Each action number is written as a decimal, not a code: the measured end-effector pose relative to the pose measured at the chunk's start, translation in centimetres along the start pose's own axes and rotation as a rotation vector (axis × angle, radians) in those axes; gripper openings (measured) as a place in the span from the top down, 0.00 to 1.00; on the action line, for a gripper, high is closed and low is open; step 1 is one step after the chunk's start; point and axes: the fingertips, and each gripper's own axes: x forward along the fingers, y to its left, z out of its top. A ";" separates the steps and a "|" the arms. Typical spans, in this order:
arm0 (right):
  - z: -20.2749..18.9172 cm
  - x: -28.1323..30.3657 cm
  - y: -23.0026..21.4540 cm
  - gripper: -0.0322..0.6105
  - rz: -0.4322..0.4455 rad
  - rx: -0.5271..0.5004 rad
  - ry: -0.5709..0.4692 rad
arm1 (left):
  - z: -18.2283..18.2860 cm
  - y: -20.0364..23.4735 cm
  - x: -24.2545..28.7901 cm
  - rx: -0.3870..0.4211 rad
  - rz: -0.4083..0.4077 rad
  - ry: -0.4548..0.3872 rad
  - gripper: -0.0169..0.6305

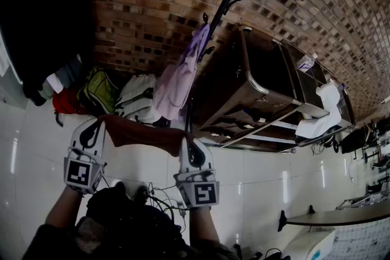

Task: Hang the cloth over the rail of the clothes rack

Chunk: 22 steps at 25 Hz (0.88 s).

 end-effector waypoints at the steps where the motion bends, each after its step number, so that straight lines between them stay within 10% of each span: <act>1: 0.2 0.2 0.2 0.91 -0.004 0.004 -0.006 | 0.1 0.2 -0.1 -0.004 -0.005 -0.006 0.94; 22: 4.4 2.4 4.4 0.91 -0.094 -0.068 -0.010 | 4.3 0.6 1.5 -0.052 -0.259 -0.114 0.94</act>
